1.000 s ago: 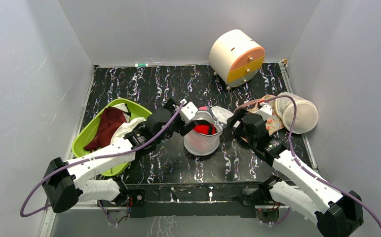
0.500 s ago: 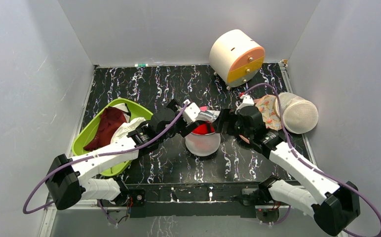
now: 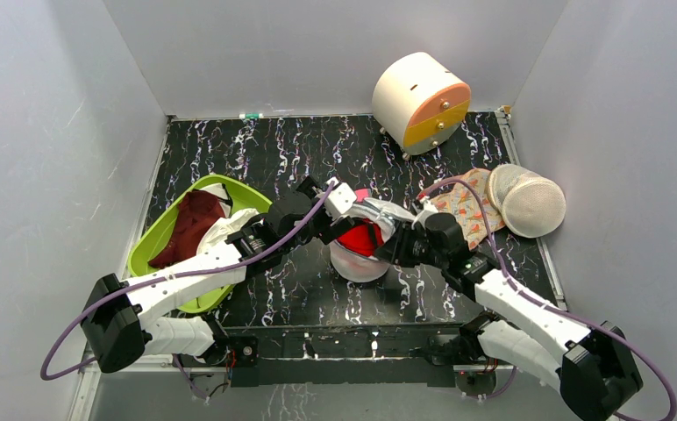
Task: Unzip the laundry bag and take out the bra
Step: Adjust the laundry bag at the center of the board, then pick up the bra from the laundry bag.
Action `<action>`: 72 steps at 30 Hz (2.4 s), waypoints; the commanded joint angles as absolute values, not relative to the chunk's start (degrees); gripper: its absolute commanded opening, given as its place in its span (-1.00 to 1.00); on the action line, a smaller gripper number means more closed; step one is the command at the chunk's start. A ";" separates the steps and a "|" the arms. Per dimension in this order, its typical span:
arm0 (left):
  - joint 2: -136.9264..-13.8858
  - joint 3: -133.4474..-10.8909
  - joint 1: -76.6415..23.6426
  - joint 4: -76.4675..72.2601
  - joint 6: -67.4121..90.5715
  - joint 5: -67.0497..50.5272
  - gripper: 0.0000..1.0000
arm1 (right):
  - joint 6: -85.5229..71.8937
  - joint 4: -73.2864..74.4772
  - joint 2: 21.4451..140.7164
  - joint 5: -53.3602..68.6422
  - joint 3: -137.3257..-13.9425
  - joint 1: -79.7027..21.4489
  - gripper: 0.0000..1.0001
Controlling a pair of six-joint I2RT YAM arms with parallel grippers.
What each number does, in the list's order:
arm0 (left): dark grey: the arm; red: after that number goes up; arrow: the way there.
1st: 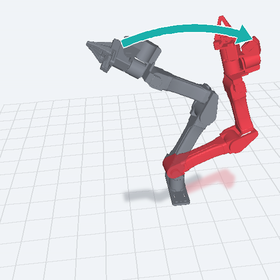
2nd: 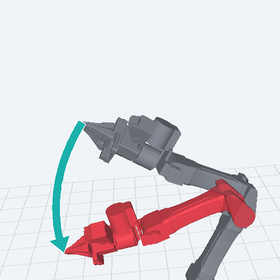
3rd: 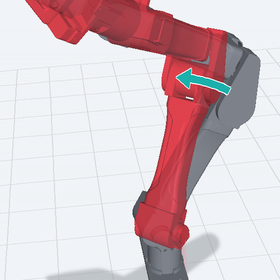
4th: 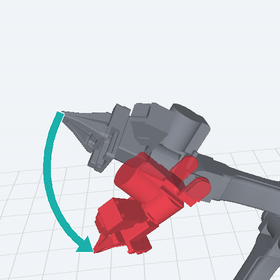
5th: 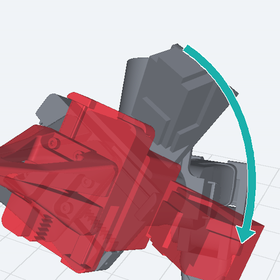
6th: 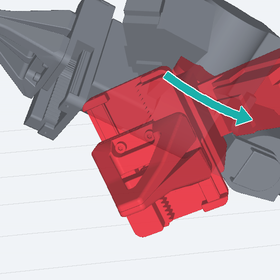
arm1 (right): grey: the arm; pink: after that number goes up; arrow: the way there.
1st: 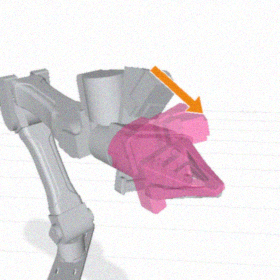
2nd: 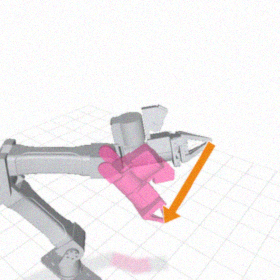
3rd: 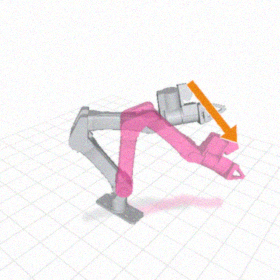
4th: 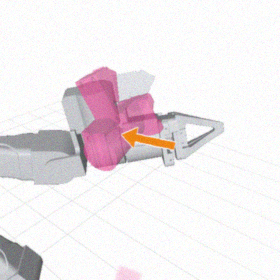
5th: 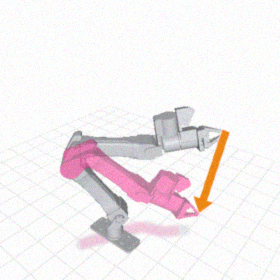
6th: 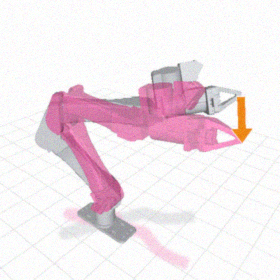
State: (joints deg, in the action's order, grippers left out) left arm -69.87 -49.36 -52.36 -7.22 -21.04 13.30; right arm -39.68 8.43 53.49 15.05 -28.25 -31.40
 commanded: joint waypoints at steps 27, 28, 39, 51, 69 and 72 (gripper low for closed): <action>-69.63 -52.41 -53.86 -6.24 -21.80 11.59 0.64 | -36.63 25.38 47.14 -1.72 -36.90 -41.83 0.51; -69.61 -52.41 -53.95 -6.17 -21.80 11.48 0.64 | -35.38 27.27 46.52 -3.28 -38.39 -41.82 0.52; -69.70 -52.44 -54.54 -5.72 -22.70 12.05 0.66 | -22.92 29.22 59.24 -15.28 -52.71 -37.69 0.41; -71.72 -53.48 -56.97 -4.96 -19.32 5.89 0.86 | -15.13 18.10 70.06 12.35 -47.04 -23.46 0.36; -81.34 -55.57 -58.29 -7.52 29.78 -0.35 0.45 | -15.87 3.65 55.11 22.41 -33.82 -23.56 -1.00; -84.60 -58.90 -58.27 -2.51 35.36 3.71 0.24 | -16.18 2.82 54.79 23.50 -33.45 -23.56 -1.00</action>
